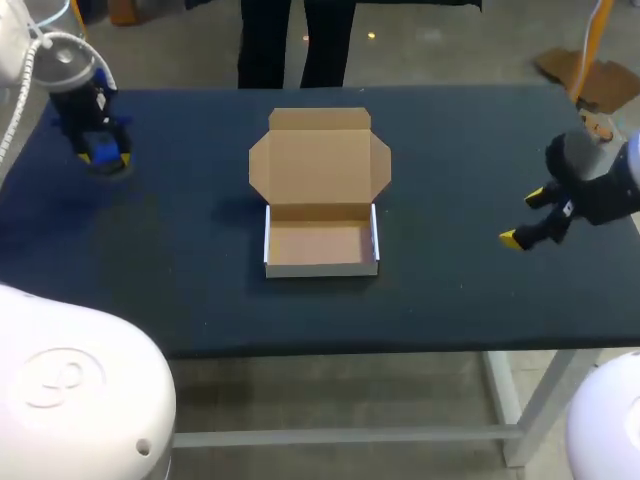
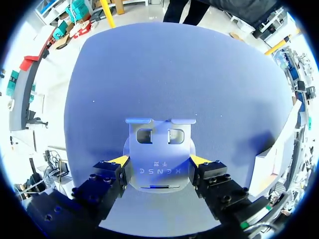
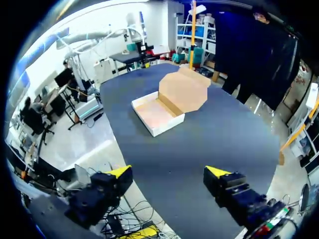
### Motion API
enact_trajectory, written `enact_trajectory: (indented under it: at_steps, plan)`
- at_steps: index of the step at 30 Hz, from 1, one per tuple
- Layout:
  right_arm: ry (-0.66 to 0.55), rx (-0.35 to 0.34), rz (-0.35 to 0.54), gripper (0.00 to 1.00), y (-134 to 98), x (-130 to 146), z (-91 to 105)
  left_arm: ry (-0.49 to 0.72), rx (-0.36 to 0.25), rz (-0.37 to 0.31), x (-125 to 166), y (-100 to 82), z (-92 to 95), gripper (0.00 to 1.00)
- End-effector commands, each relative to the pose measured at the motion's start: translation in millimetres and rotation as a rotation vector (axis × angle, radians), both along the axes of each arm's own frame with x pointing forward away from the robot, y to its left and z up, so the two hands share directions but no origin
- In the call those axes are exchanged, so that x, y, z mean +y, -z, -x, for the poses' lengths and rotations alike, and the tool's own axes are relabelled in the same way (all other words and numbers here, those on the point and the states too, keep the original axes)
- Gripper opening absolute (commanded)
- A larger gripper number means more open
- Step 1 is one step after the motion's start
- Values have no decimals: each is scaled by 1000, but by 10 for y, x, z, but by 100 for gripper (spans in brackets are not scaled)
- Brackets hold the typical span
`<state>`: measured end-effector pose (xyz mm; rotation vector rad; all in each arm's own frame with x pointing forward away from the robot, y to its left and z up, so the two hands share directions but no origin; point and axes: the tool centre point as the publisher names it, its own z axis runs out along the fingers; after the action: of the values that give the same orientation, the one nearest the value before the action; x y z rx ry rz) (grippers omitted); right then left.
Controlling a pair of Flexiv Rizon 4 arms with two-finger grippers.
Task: Assemble the packaging by folding the flat box into shape, placing the metal phone stand inside, and closing the box properly
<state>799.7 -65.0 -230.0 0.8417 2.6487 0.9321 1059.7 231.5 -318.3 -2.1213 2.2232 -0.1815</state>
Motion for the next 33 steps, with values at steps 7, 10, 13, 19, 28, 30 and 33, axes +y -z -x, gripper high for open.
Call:
enact_trajectory:
  at_steps: [7,10,13,19,28,30,33]
  plan:
    - [-10,-53,-80,100,-12,-66,55,29,-67,-38,-140,-249,382,0]
    - [-26,-42,-79,100,14,-42,39,37,-70,-43,-187,-276,461,0]
    - [-71,-21,-85,100,82,15,5,45,-71,-44,-223,-302,525,0]
    - [-149,20,-75,100,277,82,-50,66,-71,-47,-287,-341,635,0]
    - [-193,93,-17,100,647,225,-163,81,-64,-47,-368,-324,718,0]
    - [-194,89,8,100,704,247,-195,82,-62,-46,-383,-319,729,0]
    - [-193,70,27,100,742,290,-231,86,-60,-47,-399,-320,743,0]
